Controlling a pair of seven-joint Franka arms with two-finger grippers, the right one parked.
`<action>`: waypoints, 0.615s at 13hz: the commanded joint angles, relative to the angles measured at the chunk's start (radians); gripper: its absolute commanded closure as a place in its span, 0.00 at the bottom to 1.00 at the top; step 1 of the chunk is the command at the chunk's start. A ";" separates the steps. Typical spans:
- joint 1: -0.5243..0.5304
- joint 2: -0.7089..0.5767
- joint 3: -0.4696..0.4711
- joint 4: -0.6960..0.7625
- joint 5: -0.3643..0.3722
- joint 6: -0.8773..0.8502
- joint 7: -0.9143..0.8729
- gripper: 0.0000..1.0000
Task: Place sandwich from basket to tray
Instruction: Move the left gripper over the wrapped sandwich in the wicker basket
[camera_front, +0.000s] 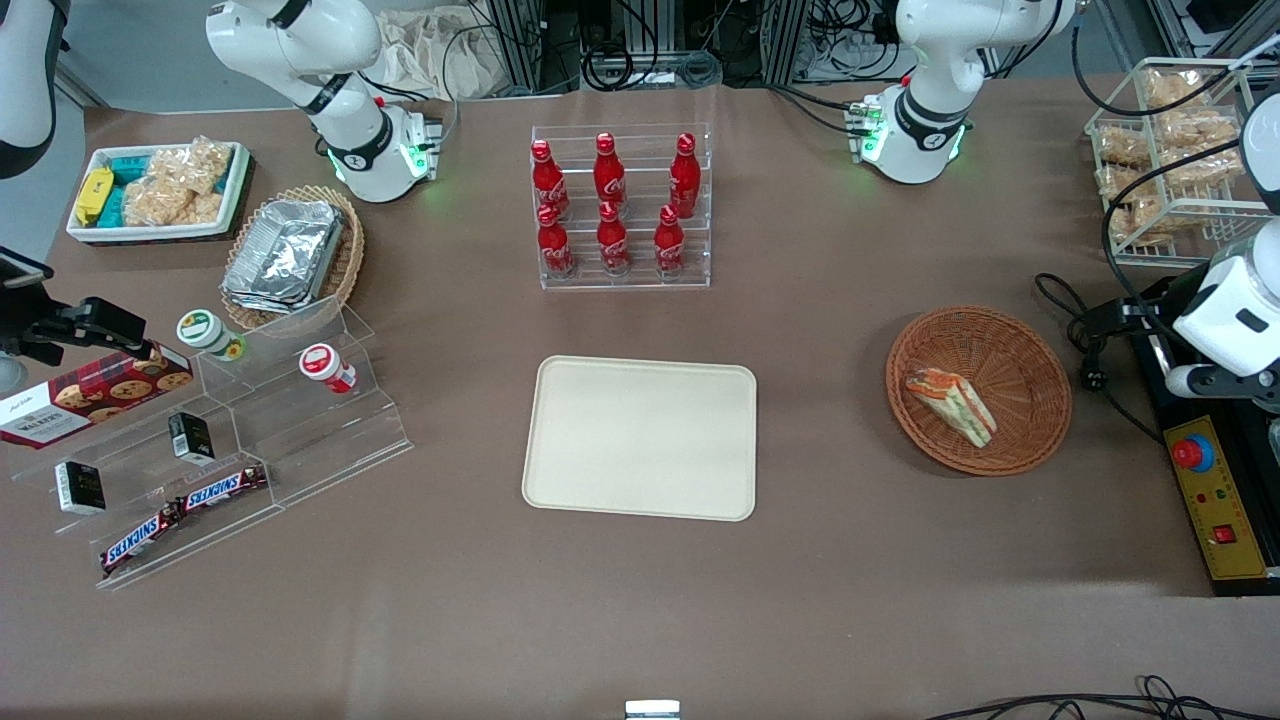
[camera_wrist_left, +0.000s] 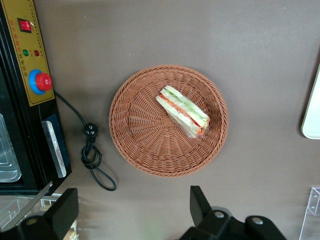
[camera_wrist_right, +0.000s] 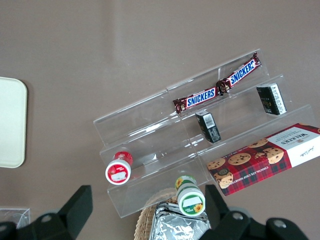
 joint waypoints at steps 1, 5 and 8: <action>0.001 0.014 -0.005 0.035 0.029 -0.016 -0.005 0.01; -0.012 0.034 -0.011 0.045 0.028 -0.016 -0.026 0.01; -0.035 0.078 -0.024 0.042 0.020 -0.022 -0.049 0.01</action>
